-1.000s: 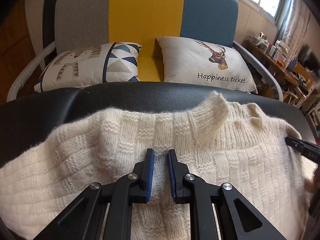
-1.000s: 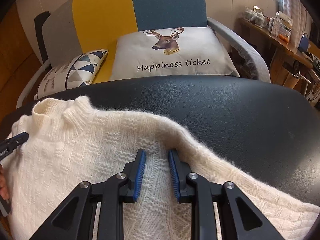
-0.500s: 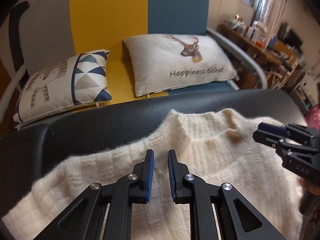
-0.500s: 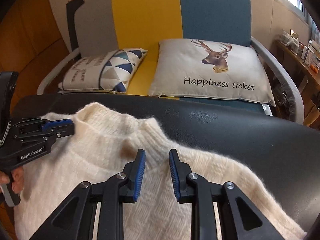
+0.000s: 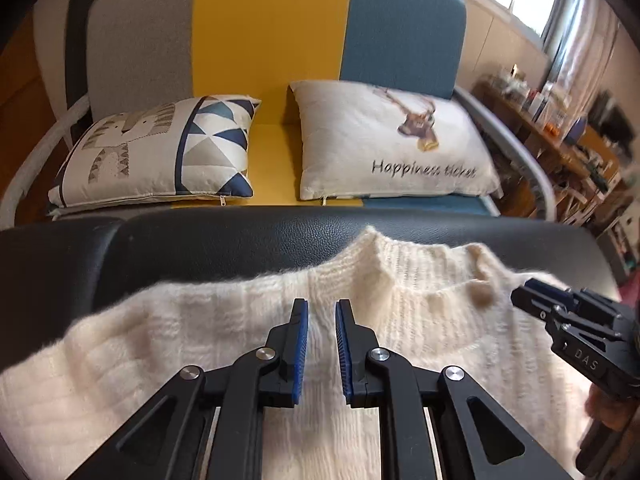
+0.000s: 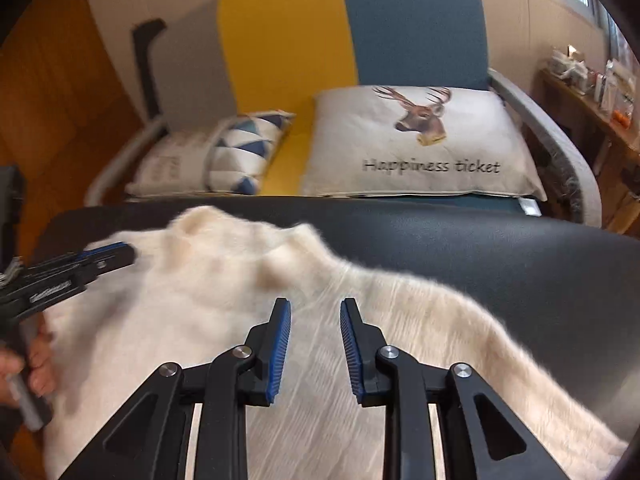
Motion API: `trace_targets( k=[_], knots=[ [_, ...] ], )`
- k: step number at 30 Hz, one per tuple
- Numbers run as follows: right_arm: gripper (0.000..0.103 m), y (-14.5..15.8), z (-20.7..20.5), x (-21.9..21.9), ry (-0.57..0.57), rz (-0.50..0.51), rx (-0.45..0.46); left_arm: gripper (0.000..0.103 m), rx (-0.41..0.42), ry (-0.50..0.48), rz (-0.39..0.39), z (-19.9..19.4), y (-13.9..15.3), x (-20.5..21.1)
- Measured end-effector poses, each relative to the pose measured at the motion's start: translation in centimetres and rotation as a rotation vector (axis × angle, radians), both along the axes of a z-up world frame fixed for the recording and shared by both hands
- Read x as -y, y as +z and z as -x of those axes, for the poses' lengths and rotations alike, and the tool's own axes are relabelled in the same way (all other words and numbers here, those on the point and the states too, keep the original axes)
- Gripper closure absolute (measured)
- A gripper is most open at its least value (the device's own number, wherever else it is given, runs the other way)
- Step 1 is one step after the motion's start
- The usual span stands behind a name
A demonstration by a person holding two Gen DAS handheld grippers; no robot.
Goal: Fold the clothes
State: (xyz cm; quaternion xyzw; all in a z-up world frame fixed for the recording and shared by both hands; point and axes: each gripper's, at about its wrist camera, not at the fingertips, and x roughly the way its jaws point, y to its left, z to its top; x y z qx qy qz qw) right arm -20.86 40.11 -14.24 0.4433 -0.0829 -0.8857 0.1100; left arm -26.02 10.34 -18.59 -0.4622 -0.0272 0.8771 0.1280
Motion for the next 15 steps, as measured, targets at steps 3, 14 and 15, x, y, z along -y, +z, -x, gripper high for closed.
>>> trace_targets(
  k=[3, 14, 15],
  knots=[
    [0.078, 0.5, -5.5, -1.2, 0.004, 0.069, 0.024, 0.088, 0.004, -0.006, -0.033, -4.3, 0.5, 1.9],
    [0.078, -2.6, -21.8, -2.6, -0.124, 0.160, 0.181, 0.088, 0.076, 0.004, -0.074, -20.7, -0.3, 7.3],
    [0.078, -2.6, -22.6, -2.2, -0.117, 0.164, 0.182, 0.088, 0.088, 0.010, -0.083, -21.8, -0.5, 7.8]
  ],
)
